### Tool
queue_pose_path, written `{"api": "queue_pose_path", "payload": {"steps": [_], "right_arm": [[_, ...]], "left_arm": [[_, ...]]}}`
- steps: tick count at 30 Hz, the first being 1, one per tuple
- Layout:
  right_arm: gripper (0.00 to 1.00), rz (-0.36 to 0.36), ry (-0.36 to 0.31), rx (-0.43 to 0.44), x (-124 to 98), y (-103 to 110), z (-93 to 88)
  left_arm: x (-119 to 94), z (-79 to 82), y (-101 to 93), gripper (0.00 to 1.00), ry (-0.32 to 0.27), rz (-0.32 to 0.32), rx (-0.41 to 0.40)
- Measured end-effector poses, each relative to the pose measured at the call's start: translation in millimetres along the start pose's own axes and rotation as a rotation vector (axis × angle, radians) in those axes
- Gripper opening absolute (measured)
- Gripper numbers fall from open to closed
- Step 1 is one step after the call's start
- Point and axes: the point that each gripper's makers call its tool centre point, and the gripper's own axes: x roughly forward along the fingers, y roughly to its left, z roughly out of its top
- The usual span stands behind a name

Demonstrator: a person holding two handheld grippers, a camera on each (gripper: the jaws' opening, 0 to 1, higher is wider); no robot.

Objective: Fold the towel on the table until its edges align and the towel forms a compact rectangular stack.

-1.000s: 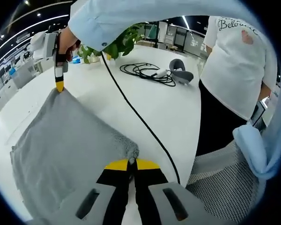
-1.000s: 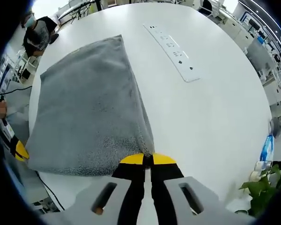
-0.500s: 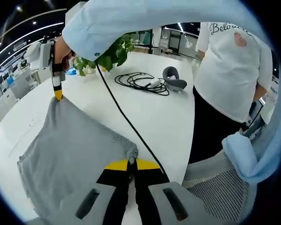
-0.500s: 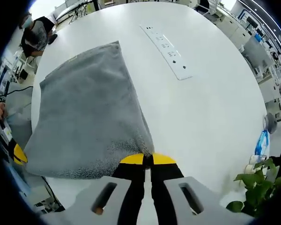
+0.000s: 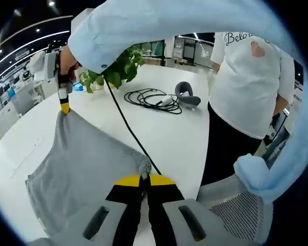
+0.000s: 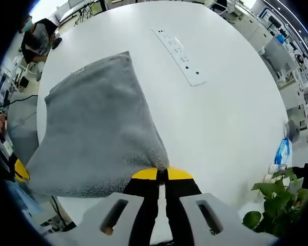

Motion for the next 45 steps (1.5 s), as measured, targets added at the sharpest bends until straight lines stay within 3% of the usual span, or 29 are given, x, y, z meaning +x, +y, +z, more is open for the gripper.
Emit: {"api": "queue_pose_path", "payload": {"steps": [17, 25, 32, 45], "right_arm": [[0.01, -0.016, 0.026, -0.006, -17, 13, 25.5], [0.01, -0.018, 0.037, -0.020, -21, 23, 51.2], [0.01, -0.013, 0.046, -0.045, -16, 22, 86.0], [0.01, 0.000, 0.062, -0.069, -13, 52, 124.2]], "left_arm": [[-35, 5.1, 13.8, 0.04, -0.066, 0.032, -0.024], [-57, -5.7, 30.5, 0.04, -0.091, 0.070, -0.063], [-75, -13.5, 43.3, 0.04, -0.111, 0.100, -0.092], [-103, -27.8, 65.7, 0.04, -0.149, 0.151, -0.151]]}}
